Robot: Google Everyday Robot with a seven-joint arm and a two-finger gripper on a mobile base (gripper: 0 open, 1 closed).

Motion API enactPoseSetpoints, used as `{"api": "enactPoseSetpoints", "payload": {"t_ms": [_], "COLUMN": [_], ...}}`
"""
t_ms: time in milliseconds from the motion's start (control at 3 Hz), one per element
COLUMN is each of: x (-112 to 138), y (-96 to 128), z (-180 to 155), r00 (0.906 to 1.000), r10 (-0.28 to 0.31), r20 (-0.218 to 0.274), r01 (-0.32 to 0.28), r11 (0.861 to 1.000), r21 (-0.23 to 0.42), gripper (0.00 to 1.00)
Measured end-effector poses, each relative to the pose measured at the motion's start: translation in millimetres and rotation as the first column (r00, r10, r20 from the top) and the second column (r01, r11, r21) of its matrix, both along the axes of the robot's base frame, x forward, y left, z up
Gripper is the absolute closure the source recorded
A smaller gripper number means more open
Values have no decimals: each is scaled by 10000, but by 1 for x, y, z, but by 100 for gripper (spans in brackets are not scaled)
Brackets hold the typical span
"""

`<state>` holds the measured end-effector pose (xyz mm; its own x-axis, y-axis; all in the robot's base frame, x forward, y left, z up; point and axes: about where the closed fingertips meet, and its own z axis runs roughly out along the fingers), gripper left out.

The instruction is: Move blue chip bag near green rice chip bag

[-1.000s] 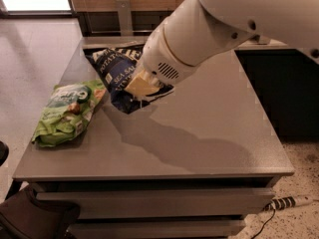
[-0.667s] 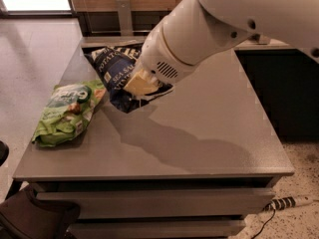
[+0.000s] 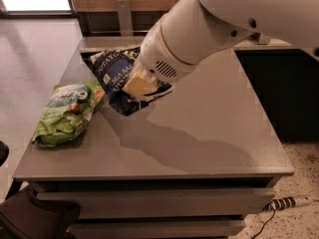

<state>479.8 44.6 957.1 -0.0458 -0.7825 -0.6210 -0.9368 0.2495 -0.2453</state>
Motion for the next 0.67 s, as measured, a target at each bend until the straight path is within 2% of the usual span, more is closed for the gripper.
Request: {"api": "enactPoseSetpoints", "payload": {"t_ms": [333, 667], "x": [-2, -2], "y": [1, 2], "z": [2, 3], "r00": [10000, 10000], "r10": [22, 35], "r20": [46, 71], "r01": [-22, -35], "r11": [10000, 10000], "r21": [-11, -17], "gripper": [4, 0]}}
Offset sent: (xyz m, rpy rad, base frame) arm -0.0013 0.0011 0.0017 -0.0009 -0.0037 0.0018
